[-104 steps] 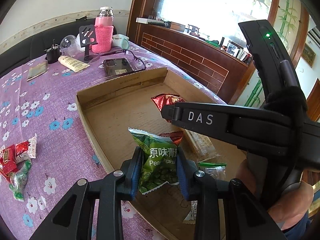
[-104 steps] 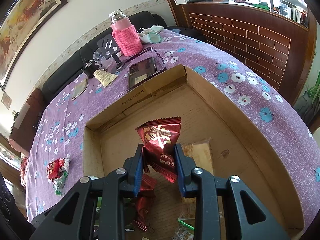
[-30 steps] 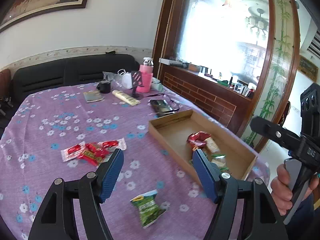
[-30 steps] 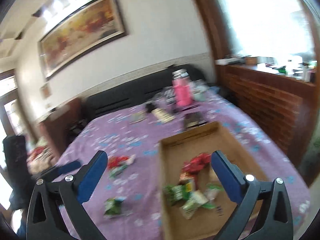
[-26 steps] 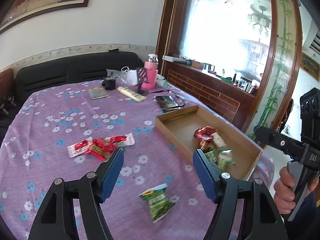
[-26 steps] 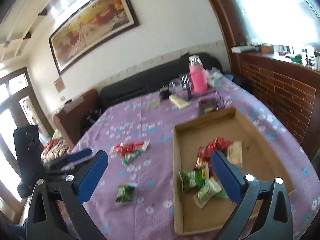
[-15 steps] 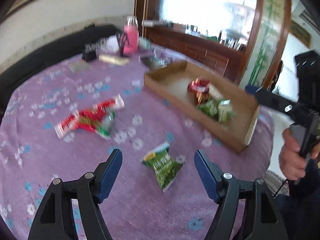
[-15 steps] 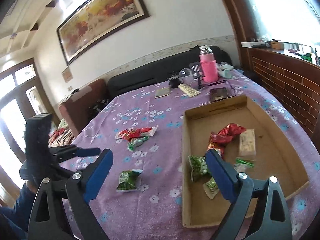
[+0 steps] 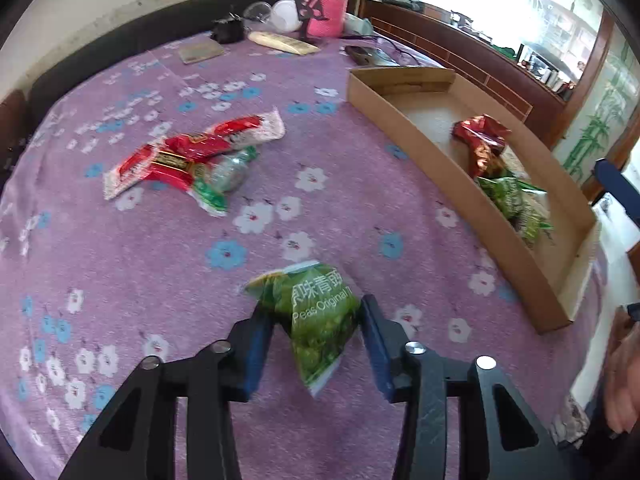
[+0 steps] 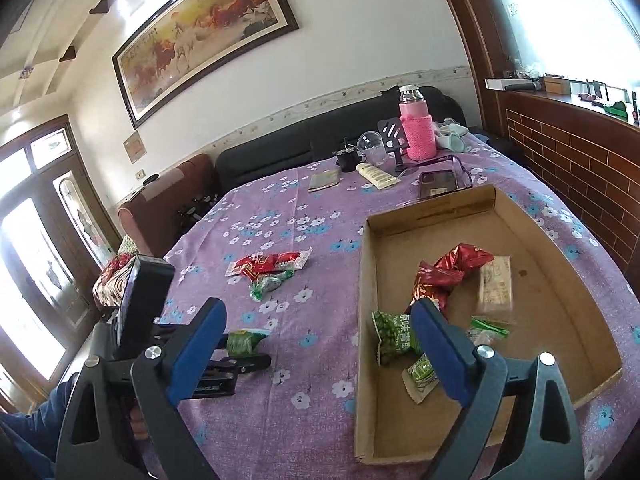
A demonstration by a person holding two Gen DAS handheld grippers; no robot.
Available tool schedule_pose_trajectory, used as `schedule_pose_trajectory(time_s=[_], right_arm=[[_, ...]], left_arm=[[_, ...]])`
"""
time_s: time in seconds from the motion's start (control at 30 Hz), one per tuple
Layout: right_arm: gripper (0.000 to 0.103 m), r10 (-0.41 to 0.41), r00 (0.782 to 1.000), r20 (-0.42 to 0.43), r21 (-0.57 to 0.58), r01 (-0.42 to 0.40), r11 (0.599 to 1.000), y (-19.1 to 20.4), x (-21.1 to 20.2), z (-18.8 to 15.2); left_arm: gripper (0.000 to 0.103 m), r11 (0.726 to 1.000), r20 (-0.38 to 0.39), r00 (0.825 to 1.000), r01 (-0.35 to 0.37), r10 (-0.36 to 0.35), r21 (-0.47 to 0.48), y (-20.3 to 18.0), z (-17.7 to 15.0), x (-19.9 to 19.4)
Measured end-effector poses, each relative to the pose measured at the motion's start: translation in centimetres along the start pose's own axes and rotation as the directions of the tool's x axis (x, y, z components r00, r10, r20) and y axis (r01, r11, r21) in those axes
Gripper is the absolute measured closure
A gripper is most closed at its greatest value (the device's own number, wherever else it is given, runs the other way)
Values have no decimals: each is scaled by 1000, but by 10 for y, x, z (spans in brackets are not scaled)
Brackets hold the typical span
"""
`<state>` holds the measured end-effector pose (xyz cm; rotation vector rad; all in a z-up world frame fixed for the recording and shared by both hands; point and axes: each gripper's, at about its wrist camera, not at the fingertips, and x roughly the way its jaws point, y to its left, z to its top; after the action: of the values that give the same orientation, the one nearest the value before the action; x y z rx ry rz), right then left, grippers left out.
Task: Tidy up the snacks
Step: 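Grasp another green 'Peas Original' packet with the left gripper, then close the right gripper on the clear green-tied bag while left holds peas packet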
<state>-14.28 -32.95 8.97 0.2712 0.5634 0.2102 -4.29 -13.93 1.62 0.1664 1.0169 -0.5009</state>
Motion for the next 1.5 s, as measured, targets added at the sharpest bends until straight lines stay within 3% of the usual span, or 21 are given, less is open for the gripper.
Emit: schedule_pose_trajectory(time_s=[0.17,0.33,0.43,0.53,0.73,0.83,1.1,1.2,1.37,1.5], right_arm=[[9,-19,998,-58,-14,18,1000,13,16,12],[10,-20,984,-177,3,21,1000,29,51,33],[23,-5,961,-278,80,28,996,35,84,47],[43,22,929,-369,153,37,988,40,117,51],[62,15,872,-489,153,69,986,62,184,42],[65,22,858,-513,195,91,977,63,210,43],[70,-63,818,-572,178,198,964,70,258,35],[78,-126,815,-565,97,217,971,77,262,32],[81,-214,812,-543,-66,213,975,77,252,28],[81,-219,844,-489,-172,153,973,77,245,20]], left_arm=[[61,998,21,1000,2,-1,-65,28,2,-4],[61,983,82,993,-66,81,-171,77,15,-29],[61,964,128,981,-113,147,-240,107,27,-41],[61,943,179,963,-139,200,-302,133,38,-42],[61,914,197,970,-50,140,-402,173,32,-24],[61,906,213,967,-38,140,-421,179,33,-26],[61,909,231,967,-5,111,-416,177,29,-32],[61,916,234,966,-6,109,-400,172,30,-32],[61,917,227,969,-1,100,-399,171,29,-30],[61,921,215,972,-4,95,-390,169,30,-24]])
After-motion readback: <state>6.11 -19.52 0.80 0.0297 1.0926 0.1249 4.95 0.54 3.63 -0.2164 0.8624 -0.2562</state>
